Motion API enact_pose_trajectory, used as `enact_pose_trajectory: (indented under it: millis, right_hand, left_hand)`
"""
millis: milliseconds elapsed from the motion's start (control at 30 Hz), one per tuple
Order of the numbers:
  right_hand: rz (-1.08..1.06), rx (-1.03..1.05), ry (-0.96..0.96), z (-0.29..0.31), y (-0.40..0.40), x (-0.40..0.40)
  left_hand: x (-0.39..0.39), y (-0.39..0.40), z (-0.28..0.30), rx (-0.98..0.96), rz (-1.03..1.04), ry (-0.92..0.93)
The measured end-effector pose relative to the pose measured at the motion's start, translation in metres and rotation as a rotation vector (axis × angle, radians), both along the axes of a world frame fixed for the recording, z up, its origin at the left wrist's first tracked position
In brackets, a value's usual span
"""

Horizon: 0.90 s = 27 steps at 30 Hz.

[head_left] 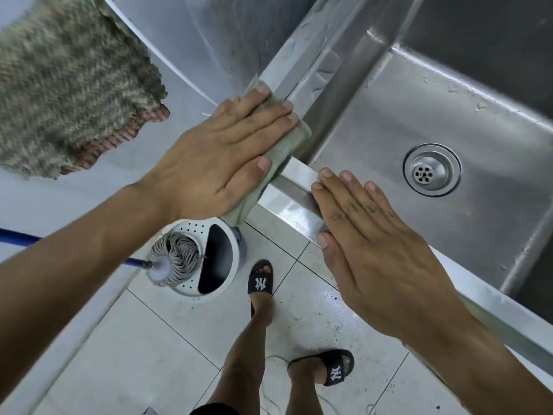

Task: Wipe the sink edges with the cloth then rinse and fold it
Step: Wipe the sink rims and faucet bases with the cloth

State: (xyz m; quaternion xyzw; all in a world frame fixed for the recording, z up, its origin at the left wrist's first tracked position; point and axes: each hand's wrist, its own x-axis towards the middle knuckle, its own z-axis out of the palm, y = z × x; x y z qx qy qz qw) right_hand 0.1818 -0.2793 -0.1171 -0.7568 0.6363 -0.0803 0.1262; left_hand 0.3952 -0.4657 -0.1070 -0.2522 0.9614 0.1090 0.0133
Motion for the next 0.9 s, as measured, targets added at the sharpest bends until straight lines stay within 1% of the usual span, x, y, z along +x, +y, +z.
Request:
enact_pose_trajectory:
  millis: [100,200,267,333,433,500,567,633,667,733,767,800,833,900]
  right_hand:
    - [-0.007,-0.001,0.001,0.001,0.001,0.001]
    - [-0.001,0.002,-0.002,0.002,0.000,0.000]
    - [-0.001,0.002,-0.002,0.002,0.000,0.000]
    - [-0.002,0.006,-0.010,0.002,-0.001,0.000]
    - [-0.003,0.007,-0.029,0.003,-0.001,0.000]
    - [-0.022,0.000,-0.092,0.005,-0.001,0.000]
    - [-0.112,-0.011,-0.238,0.009,-0.005,0.000]
    - [-0.218,-0.054,-0.366,0.014,-0.015,-0.003]
    - [-0.241,-0.085,-0.389,0.017,-0.025,-0.004]
    - [-0.222,-0.123,-0.380,0.020,-0.051,-0.009]
    - [-0.186,-0.133,-0.357,0.021,-0.067,-0.012]
    - [-0.130,-0.141,-0.320,0.020,-0.084,-0.014]
    - [-0.050,-0.144,-0.266,0.018,-0.100,-0.015]
    - [0.151,-0.116,-0.132,0.012,-0.129,-0.012]
  left_hand:
    - [0.007,0.007,0.003,-0.031,-0.050,-0.040]
    - [0.005,0.018,0.005,-0.025,0.012,-0.033]
    - [-0.010,0.006,0.008,0.020,0.043,-0.039]
    - [-0.024,-0.012,0.008,0.034,-0.006,-0.080]
    - [-0.035,-0.037,0.008,0.004,-0.145,-0.121]
    - [-0.045,-0.049,0.009,-0.019,-0.204,-0.144]
    - [-0.055,-0.055,0.011,-0.041,-0.206,-0.119]
    - [-0.054,-0.049,0.011,-0.109,-0.119,0.005]
    - [-0.048,-0.041,0.010,-0.140,-0.026,0.124]
    - [-0.028,-0.015,0.006,-0.120,0.231,0.403]
    - [-0.018,0.000,0.003,-0.075,0.359,0.492]
    - [-0.011,0.015,0.000,-0.027,0.458,0.518]
    - [-0.006,0.028,-0.004,0.015,0.521,0.495]
    - [-0.002,0.047,-0.013,0.081,0.584,0.406]
